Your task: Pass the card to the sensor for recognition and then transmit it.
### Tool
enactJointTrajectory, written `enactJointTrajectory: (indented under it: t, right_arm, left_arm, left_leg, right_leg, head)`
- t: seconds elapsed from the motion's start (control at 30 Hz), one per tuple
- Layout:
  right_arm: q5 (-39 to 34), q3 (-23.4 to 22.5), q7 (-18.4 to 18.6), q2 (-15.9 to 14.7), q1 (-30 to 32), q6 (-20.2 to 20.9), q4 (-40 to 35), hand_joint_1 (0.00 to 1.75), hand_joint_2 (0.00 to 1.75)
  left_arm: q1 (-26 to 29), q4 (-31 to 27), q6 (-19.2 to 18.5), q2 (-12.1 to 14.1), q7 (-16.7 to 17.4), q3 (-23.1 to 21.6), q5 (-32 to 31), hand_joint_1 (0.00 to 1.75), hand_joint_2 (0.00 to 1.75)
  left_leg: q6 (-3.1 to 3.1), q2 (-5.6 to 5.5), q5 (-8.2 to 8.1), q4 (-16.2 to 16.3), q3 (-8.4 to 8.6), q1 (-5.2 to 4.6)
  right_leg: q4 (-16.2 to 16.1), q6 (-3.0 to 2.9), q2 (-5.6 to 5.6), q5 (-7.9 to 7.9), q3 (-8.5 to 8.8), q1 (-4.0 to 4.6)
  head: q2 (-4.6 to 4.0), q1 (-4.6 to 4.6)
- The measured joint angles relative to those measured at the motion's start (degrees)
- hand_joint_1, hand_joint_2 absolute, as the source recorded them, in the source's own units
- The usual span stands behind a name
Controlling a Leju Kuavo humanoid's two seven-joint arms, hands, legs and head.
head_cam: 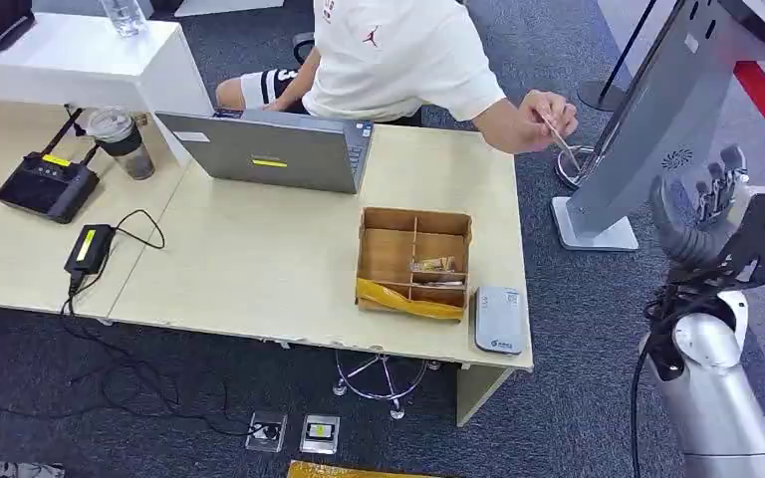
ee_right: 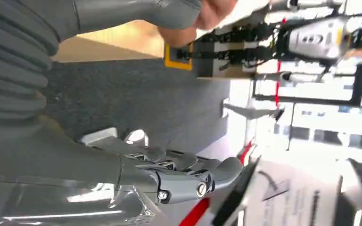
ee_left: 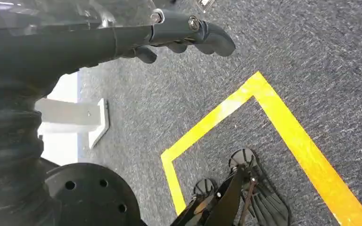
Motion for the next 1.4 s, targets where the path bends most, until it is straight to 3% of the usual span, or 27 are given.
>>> enactJointTrajectory:
  t: [0.3,0.7,1.13,1.4]
  right_arm:
    - [15.0,8.3,-0.2,4.8,-1.8,7.0,-4.9,0.0,1.75]
    - [34.2,19.1,-1.6,11.6,-6.9,14.2,-3.1,0.0,1.75]
    - [55.9,24.9,-2.3,15.4,-13.0,17.0,6.8,0.0,1.75]
    - [58.0,26.2,-2.3,16.3,-14.5,17.2,10.3,0.0,1.75]
  left_arm:
    - [-0.1,0.0,-0.9,0.5,0.0,-2.8,-2.7,0.0,1.75]
    - [-0.1,0.3,-1.7,1.3,-1.0,-7.3,-5.1,0.0,1.75]
    - [-0.1,0.3,0.7,0.2,-1.0,-12.0,-8.5,0.0,1.75]
    - [-0.1,0.4,1.2,0.0,-0.3,-14.0,-9.2,0.0,1.75]
  left_leg:
    - [-0.01,-0.01,0.02,0.0,-0.01,0.02]
    - [-0.01,0.0,0.03,0.0,-0.04,0.03]
    - [-0.02,0.03,0.03,0.0,-0.04,0.03]
    - [-0.02,0.03,0.03,0.0,-0.06,0.02]
  right_leg:
    - [0.0,0.0,0.0,0.0,-0.02,0.04]
    - [0.0,-0.01,0.01,0.0,-0.07,0.04]
    - [0.0,-0.01,0.06,0.0,-0.13,0.04]
    - [0.0,-0.01,0.07,0.0,-0.15,0.04]
  head:
    - [0.0,0.0]
    - [0.0,0.02]
    - [0.0,0.0]
    - [0.0,0.0]
